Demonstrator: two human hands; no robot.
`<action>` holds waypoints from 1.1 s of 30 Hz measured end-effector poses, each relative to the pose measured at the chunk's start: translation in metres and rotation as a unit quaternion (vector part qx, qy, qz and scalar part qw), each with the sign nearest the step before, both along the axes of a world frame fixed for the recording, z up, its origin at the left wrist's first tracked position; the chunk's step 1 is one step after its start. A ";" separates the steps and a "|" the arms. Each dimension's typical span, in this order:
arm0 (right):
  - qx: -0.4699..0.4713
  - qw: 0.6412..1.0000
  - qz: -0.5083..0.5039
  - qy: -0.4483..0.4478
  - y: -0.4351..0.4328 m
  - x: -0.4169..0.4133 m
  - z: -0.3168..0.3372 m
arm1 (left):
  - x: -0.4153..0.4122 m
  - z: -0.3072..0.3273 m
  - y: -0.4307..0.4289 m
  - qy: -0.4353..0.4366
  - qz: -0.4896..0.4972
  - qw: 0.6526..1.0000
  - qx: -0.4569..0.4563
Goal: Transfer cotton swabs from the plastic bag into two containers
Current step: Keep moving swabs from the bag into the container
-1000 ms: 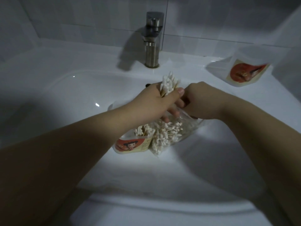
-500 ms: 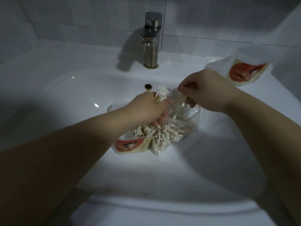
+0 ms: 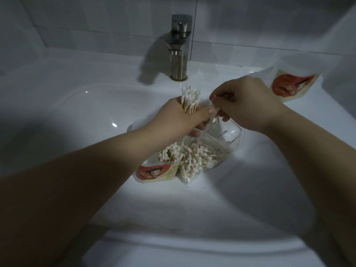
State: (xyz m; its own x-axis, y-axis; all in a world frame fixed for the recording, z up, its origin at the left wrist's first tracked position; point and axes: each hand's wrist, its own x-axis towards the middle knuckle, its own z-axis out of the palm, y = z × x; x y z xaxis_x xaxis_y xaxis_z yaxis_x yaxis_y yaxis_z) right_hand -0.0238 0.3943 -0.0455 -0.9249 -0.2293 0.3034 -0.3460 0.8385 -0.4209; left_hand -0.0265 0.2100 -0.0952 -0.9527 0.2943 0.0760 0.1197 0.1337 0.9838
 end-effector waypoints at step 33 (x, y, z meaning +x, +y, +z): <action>-0.175 0.984 0.002 -0.039 -0.008 0.006 0.003 | 0.000 0.002 -0.003 0.039 0.051 0.998 0.011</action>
